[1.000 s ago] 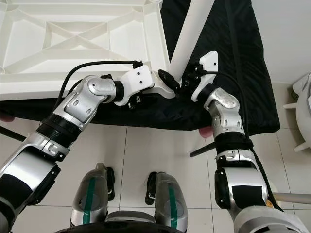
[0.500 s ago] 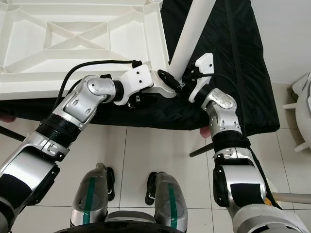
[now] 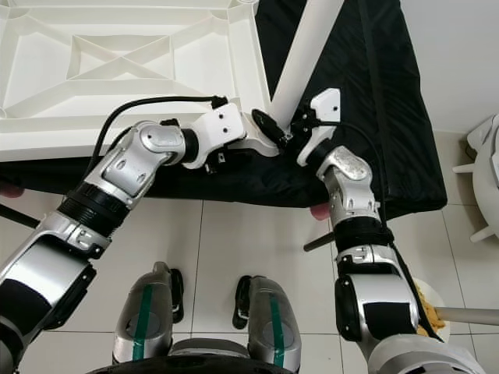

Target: Building children table

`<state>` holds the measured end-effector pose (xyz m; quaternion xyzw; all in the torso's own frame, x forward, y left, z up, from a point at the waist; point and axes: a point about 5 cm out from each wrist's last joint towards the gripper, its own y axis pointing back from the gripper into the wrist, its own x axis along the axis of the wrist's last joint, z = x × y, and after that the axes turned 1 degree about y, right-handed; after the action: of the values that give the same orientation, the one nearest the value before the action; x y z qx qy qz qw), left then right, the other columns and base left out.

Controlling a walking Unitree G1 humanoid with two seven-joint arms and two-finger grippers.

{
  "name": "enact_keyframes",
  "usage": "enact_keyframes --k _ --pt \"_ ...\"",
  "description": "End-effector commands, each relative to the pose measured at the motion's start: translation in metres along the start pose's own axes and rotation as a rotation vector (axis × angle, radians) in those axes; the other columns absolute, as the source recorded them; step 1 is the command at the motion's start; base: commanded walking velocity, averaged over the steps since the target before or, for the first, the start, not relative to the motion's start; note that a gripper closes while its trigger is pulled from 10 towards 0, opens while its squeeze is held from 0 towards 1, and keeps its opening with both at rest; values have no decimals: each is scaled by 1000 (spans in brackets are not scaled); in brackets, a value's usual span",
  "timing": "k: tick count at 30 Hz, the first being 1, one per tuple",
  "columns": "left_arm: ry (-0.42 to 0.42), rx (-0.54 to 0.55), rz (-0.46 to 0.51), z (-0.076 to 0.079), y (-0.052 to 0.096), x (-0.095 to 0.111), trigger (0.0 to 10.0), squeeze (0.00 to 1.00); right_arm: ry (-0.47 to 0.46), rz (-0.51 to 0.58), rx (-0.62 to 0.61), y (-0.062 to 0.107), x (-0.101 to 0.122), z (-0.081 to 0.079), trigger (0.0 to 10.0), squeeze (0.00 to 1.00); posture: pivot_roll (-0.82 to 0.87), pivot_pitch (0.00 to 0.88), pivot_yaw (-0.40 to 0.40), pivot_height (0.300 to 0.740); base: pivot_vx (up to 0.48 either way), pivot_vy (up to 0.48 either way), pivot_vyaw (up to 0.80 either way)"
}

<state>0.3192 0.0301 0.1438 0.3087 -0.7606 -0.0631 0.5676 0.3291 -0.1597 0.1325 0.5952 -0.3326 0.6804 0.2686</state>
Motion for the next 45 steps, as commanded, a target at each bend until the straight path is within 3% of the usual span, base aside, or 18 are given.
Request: enact_keyframes --k 1,10,14,17,22,30,31,32,33,45 --pt "-3 -66 -3 8 -3 1 10000 0 -29 41 -79 -1 2 -2 10000 0 34 62 -57 740 0 0 0" --pt "-1 -66 -4 9 -4 0 10000 0 -53 69 -334 -4 1 -24 10000 0 37 59 -69 740 0 0 0" --pt "-1 -64 -5 9 -4 0 10000 0 -57 66 -384 -4 1 -30 10000 0 37 59 -70 740 0 0 0" --pt "-1 -63 -4 9 -4 0 10000 0 -57 46 -501 -5 0 -36 10000 0 38 51 -76 740 0 0 0" --pt "-1 -63 -3 10 -5 0 10000 0 -61 30 -590 -4 -1 -42 10000 0 39 41 -84 740 0 0 0" --pt "-4 -64 -1 10 -5 0 10000 0 -82 23 -618 -3 0 -47 10000 0 36 32 -84 740 0 0 0" --pt "-5 -64 -1 9 -5 0 10000 0 -80 22 -625 -2 0 -45 10000 369 36 32 -84 740 0 0 0" --pt "-5 -64 -1 9 -5 0 10000 0 -80 22 -625 -2 0 -45 10000 369 36 32 -84 740 0 0 0" --pt "-7 -64 -1 9 -5 0 10000 0 -83 22 -626 -1 0 -43 10000 1000 35 27 -85 740 0 0 0" --pt "-9 -64 -2 9 -6 0 10000 0 -75 4 -615 4 -1 -39 10000 1000 33 20 -88 740 0 0 0"
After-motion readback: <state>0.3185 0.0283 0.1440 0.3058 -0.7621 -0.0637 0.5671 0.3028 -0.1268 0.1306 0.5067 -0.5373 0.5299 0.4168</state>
